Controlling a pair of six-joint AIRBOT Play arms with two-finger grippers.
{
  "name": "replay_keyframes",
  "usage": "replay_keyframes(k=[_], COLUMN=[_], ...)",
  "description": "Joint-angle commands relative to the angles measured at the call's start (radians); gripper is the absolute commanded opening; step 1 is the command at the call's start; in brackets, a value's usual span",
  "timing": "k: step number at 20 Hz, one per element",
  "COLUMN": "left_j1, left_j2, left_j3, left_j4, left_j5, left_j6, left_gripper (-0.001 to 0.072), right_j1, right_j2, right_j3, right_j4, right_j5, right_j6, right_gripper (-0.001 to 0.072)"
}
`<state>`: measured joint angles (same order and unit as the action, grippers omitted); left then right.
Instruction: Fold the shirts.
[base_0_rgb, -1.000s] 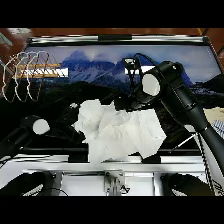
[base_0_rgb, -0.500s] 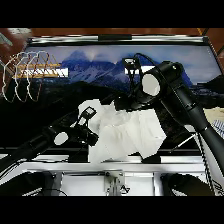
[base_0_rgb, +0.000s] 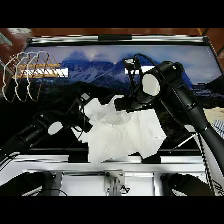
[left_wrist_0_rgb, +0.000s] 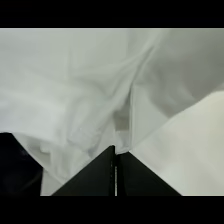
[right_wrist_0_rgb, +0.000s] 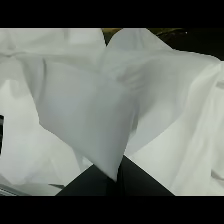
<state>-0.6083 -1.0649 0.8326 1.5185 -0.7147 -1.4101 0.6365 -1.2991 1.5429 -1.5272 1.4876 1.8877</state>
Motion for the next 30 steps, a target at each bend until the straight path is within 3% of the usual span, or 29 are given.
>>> replay_keyframes(k=[1, 3, 5, 9, 11, 15, 16, 17, 19, 20, 25, 27, 30], left_j1=[0.057, 0.083, 0.110, 0.141, 0.141, 0.140, 0.140, 0.143, 0.147, 0.154, 0.277, 0.364, 0.472], left_j2=[0.005, -0.009, -0.033, -0.049, -0.049, -0.044, -0.038, -0.033, -0.029, -0.029, -0.032, -0.045, -0.076], left_j3=[0.079, 0.090, 0.093, 0.093, 0.093, 0.093, 0.093, 0.093, 0.079, 0.054, -0.113, -0.115, -0.115], left_j4=[0.064, 0.069, 0.072, 0.071, 0.072, 0.060, 0.061, 0.063, 0.050, 0.010, -0.404, -0.439, -0.489], left_j5=[0.084, 0.174, 0.168, -0.006, -0.087, -0.113, -0.142, -0.189, -0.288, -0.305, -0.155, -0.169, -0.180], left_j6=[0.014, 0.014, 0.031, 0.086, 0.153, 0.161, 0.164, 0.172, 0.172, 0.167, 0.167, 0.145, 0.147], left_gripper=[0.0051, 0.0086, 0.0125, 0.0140, 0.0137, 0.0141, 0.0164, 0.0251, 0.0292, 0.0338, 0.0339, 0.0350, 0.0477], right_j1=[0.003, 0.003, 0.002, 0.002, 0.003, 0.002, 0.002, 0.002, 0.002, 0.002, 0.003, 0.003, 0.002], right_j2=[-0.001, -0.001, -0.001, -0.016, -0.031, -0.062, -0.065, -0.065, -0.065, -0.065, -0.065, -0.065, -0.065], right_j3=[0.001, 0.001, 0.001, 0.000, 0.001, 0.001, 0.001, 0.001, 0.001, 0.001, 0.001, 0.001, 0.001], right_j4=[0.017, 0.045, 0.044, 0.036, 0.038, 0.052, 0.050, 0.035, 0.027, 0.027, 0.042, 0.046, 0.046], right_j5=[-0.002, -0.011, -0.017, -0.026, -0.040, -0.061, -0.060, -0.060, -0.060, -0.060, -0.056, -0.056, -0.057], right_j6=[0.000, 0.000, 0.000, 0.000, 0.000, -0.005, -0.009, -0.009, -0.008, -0.008, -0.008, -0.008, -0.008], right_gripper=[0.0075, 0.0075, 0.0075, 0.0075, 0.0075, 0.0076, 0.0075, 0.0075, 0.0075, 0.0075, 0.0075, 0.0075, 0.0076])
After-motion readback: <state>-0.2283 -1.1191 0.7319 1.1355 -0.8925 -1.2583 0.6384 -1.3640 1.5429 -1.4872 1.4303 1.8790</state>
